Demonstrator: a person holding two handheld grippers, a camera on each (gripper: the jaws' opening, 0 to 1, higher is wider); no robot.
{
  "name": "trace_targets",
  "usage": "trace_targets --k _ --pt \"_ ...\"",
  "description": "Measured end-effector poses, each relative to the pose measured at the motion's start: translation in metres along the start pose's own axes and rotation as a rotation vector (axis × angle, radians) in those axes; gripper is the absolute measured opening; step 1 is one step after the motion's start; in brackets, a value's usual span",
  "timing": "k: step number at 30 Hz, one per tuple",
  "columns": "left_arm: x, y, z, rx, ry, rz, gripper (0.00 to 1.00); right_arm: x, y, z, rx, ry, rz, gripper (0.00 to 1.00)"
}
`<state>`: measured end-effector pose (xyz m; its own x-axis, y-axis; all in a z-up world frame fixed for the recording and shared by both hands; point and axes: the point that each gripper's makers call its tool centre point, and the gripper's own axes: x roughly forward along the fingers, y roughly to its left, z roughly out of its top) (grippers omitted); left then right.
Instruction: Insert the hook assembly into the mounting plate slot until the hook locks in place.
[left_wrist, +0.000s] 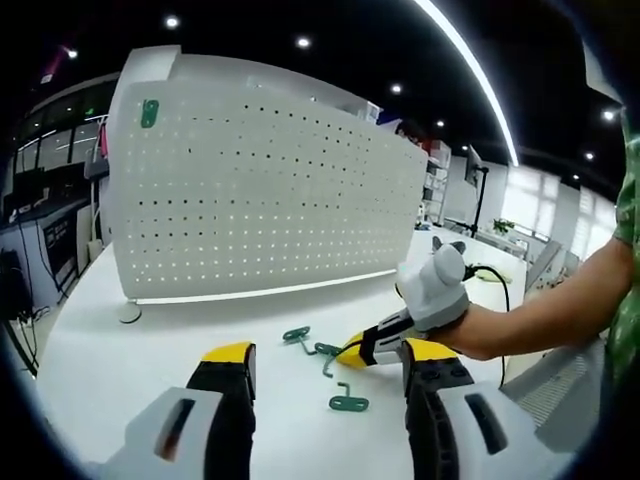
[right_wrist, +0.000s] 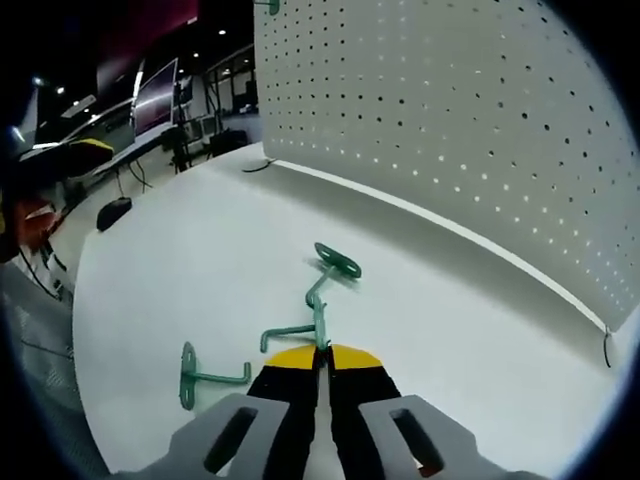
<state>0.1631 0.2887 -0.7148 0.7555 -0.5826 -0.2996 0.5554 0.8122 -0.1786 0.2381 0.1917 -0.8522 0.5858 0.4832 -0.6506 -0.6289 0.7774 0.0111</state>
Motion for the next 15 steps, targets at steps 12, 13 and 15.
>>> trace_targets --k 12,13,15 --pt "0.0005 -0.0018 -0.0007 0.005 0.004 -0.007 0.6 -0.0055 0.0013 0.0036 0.027 -0.004 0.02 0.01" --pt "0.0005 -0.0019 -0.0008 0.005 0.004 -0.007 0.6 -0.0063 0.0015 0.0044 0.03 -0.005 0.023 0.01" --pt "0.0006 -0.0022 -0.0008 0.006 0.004 -0.009 0.6 -0.0074 0.002 0.0055 0.033 -0.005 0.027 0.01"
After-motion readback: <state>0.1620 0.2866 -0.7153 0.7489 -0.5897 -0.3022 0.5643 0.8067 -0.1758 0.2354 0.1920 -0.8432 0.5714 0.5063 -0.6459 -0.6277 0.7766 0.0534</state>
